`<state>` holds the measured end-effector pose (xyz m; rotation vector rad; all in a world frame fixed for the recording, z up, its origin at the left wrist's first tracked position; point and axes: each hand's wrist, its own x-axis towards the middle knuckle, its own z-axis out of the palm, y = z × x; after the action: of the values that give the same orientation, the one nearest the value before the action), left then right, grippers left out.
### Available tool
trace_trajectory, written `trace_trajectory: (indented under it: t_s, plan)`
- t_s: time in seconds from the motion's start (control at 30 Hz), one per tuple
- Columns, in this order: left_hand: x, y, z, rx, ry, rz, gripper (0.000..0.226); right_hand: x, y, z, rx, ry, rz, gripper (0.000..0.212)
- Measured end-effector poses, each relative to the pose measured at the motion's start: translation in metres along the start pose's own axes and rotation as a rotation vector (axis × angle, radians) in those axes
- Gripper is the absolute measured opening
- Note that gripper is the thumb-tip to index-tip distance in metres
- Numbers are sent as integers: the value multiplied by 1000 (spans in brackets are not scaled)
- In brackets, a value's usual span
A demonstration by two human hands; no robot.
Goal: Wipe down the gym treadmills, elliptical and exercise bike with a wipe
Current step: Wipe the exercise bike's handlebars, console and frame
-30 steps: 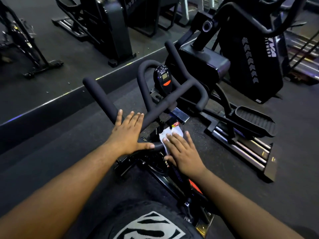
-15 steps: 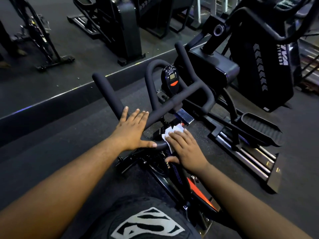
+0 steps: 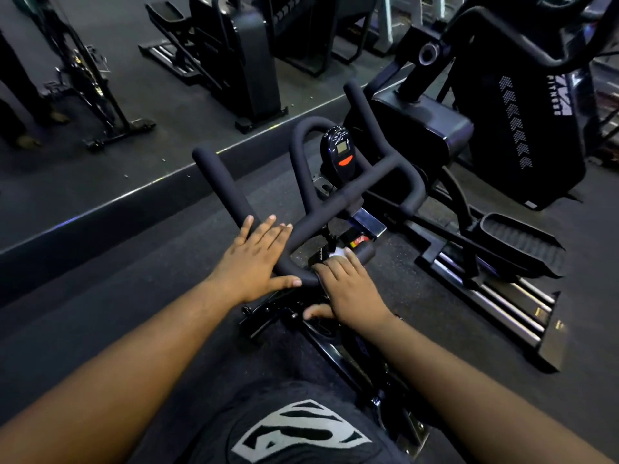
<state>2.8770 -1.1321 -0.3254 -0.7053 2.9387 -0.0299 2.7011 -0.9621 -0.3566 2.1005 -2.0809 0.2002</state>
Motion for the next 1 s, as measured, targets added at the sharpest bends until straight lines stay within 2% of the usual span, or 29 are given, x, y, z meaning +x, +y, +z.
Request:
trace_trajectory:
  t_s: [0.1, 0.13, 0.2, 0.27, 0.33, 0.43, 0.6, 0.73, 0.83, 0.9, 1.0]
  plan:
    - [1, 0, -2, -9, -6, 6, 119, 46, -5, -19, -82, -258, 18, 86]
    - [0, -1, -2, -10, -5, 11, 120, 49, -6, -18, -101, -255, 19, 86]
    - [0, -3, -1, -10, 0, 16, 121, 30, -10, -10, -67, -127, 27, 88]
    - [0, -2, -1, -20, 11, 16, 120, -5, -13, 0, -16, -23, 32, 103]
    - [1, 0, 1, -42, 15, 15, 117, -30, -6, 7, -57, 33, 4, 108]
    - [1, 0, 0, -43, -7, 19, 115, -12, 22, 6, -101, 28, 50, 98]
    - [-2, 2, -6, -24, -27, 20, 114, 26, 40, -13, -90, -86, 72, 84]
    - [-2, 1, -8, -44, -8, 23, 113, -16, 20, -1, -52, -87, 113, 96]
    - [-2, 1, -8, -63, 2, 30, 110, -38, 16, 1, -89, -53, 105, 81]
    - [-2, 0, -8, -66, -10, 33, 111, -31, 24, -6, -108, -53, 164, 76]
    - [1, 2, -9, -85, -24, 4, 117, -13, 39, -18, -25, -68, 192, 61]
